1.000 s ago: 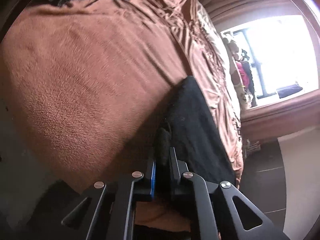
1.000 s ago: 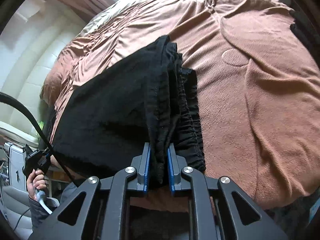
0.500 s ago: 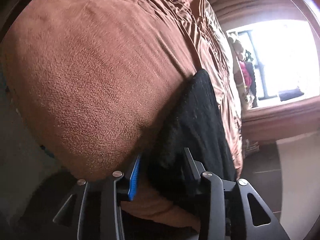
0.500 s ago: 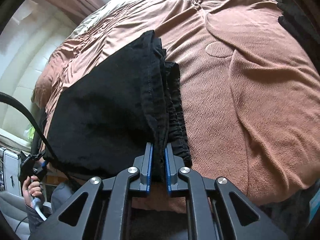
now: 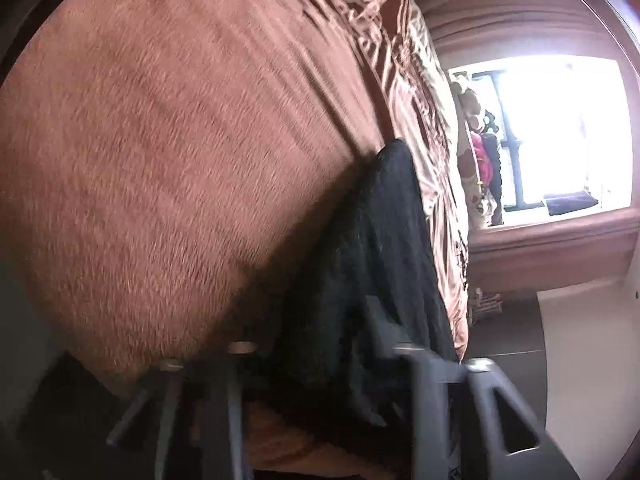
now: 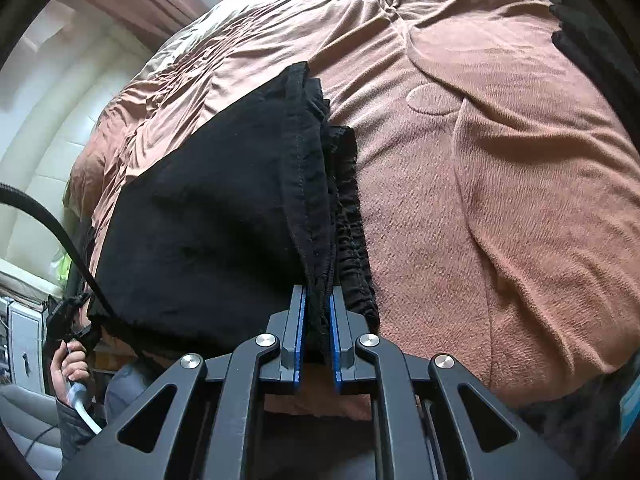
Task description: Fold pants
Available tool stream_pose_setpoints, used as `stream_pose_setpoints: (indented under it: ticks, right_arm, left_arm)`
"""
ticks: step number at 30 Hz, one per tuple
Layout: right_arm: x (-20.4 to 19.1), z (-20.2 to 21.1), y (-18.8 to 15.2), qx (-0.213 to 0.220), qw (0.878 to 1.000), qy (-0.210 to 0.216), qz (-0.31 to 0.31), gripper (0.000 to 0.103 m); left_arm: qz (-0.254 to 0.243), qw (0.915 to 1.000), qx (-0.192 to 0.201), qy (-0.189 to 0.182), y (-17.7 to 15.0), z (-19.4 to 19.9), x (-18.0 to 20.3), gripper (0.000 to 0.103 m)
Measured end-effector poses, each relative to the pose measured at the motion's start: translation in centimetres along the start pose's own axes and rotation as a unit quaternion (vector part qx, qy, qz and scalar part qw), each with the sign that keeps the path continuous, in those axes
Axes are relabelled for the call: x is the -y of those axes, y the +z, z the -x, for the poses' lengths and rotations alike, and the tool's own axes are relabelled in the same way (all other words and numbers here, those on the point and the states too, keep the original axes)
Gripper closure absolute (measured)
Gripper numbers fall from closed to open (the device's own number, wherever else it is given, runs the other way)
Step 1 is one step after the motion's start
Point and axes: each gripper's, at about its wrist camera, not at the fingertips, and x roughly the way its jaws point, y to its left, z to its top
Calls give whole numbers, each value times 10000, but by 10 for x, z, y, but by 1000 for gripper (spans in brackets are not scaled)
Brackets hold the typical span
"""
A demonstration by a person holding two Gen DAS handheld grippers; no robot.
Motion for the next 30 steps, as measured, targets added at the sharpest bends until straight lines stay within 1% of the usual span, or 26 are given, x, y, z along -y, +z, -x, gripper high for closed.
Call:
stream_pose_setpoints:
  ticks: [1,3,6,9,13,17,21,26,30]
  right_arm:
    - [1,-2,0,-2,10000,-6,-31,96]
    - [1,-4,-1,15,10000,-50,-60,96]
    - [1,-3,-4,53,9998,-88,-144,96]
    - [-4,5,-6,63,9996,-158,-208,93]
    - [-15,34,-10,373,9992,-103,-26,92]
    - [-30,56,-18,546,9982,125,197,92]
    - [-48,66,-24,645,9971,39,414,92]
    - [-77,56,-24,507,9966,202,624,92]
    - [-109,30,-18,332,9958,229,828,92]
  left_arm:
    - [12,10000,-3,-67,-1,1,-1,90]
    - [-99,9999,66,-76,-4,7,4,93]
    - [-227,9996,153,-55,-4,16,16,93]
    - [-359,9992,162,-8,-5,22,26,93]
    - [-571,9983,124,9,-2,26,41,93]
    - [-681,9976,91,-70,-2,27,47,93]
    - [-643,9978,53,-175,-1,28,43,93]
    - [-578,9979,-49,-289,1,29,35,93]
    - [-563,9979,-63,-300,1,27,29,93]
